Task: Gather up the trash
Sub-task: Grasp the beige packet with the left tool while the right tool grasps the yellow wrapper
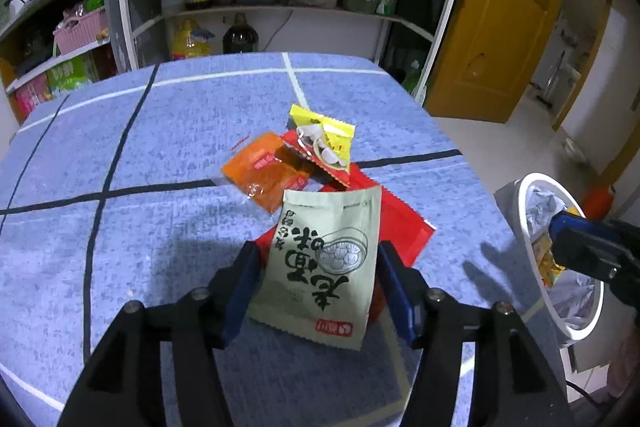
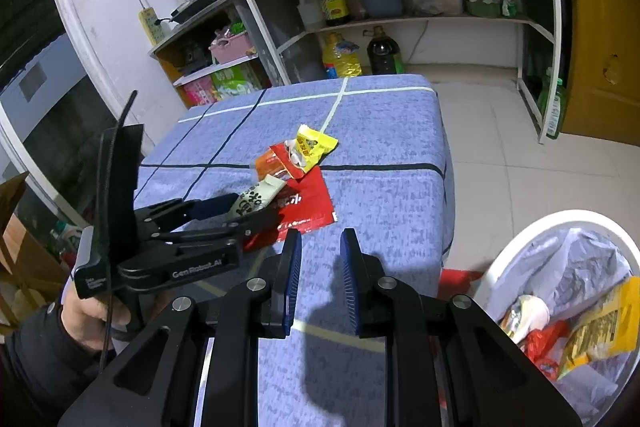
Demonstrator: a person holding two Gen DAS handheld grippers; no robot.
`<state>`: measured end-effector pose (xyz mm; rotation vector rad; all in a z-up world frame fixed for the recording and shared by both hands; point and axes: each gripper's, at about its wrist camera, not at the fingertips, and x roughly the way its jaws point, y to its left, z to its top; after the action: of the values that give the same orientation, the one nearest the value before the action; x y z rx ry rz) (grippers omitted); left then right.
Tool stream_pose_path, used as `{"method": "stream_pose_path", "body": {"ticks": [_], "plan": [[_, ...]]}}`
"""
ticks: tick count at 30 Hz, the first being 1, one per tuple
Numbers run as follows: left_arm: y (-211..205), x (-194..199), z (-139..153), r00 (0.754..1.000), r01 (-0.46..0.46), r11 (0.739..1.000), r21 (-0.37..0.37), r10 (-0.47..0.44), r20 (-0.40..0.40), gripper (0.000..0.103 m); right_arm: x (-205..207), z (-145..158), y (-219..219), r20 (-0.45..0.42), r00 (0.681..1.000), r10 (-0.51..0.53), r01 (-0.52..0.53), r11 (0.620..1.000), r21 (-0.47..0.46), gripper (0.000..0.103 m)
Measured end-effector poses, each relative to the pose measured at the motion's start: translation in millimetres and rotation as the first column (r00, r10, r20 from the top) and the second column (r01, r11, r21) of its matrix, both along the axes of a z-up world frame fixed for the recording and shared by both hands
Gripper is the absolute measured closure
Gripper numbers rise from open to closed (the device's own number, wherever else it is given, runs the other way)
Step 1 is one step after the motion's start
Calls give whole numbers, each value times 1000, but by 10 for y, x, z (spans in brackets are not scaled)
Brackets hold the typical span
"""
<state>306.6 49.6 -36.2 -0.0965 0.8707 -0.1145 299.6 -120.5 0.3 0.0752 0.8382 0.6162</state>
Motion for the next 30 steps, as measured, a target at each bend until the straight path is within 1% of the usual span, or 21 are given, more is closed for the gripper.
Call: {"method": "stream_pose_path", "body": {"ticks": [3,4,7,8,10,12,14,15,16,18,20,25,30], "plan": [[3,12,1,1000,-2,1000,9,2,-1,42,31,-21,37,-6,1000,6,-6,1000,1,82],[14,2,3,1000,-4,1000,6,4,1,45,40,-31,46,-8,1000,7,-7,1000,-1,82],[63,-25,31,1000,-15,1000,1,15,17,63,51,-35,79,-9,1000,9,-9,1000,-4,82],[79,-26,37,1000,-20,1000,9,20,20,72,52,-33,86,-9,1000,9,-9,1000,-4,82],[127,-56,43,999,-21,1000,-3,21,24,77,46,-35,109,-8,1000,8,-8,1000,-10,82],[154,-89,62,999,-27,1000,1,27,37,81,43,-35,131,-6,1000,6,-6,1000,-17,82],[181,-129,94,998,-24,1000,-1,25,50,83,41,-14,149,-1,1000,1,-1,1000,-24,81],[206,-161,117,998,-22,1000,-10,23,56,84,37,-3,164,1,1000,0,0,1000,-26,75],[225,-186,143,998,-22,1000,-13,23,64,84,39,9,180,1,1000,1,-1,1000,-28,64],[266,-240,198,997,-21,1000,-18,22,80,84,67,45,236,-2,1000,5,-6,999,-33,51],[313,-281,235,996,-18,999,-29,21,88,84,119,77,320,-5,1000,15,-15,999,-38,50],[443,-327,292,994,-37,999,-37,41,104,84,324,78,587,-45,999,29,-33,996,-81,50],[619,-311,351,989,-64,996,-70,72,126,84,622,39,857,-93,996,13,-22,995,-96,50]]}}
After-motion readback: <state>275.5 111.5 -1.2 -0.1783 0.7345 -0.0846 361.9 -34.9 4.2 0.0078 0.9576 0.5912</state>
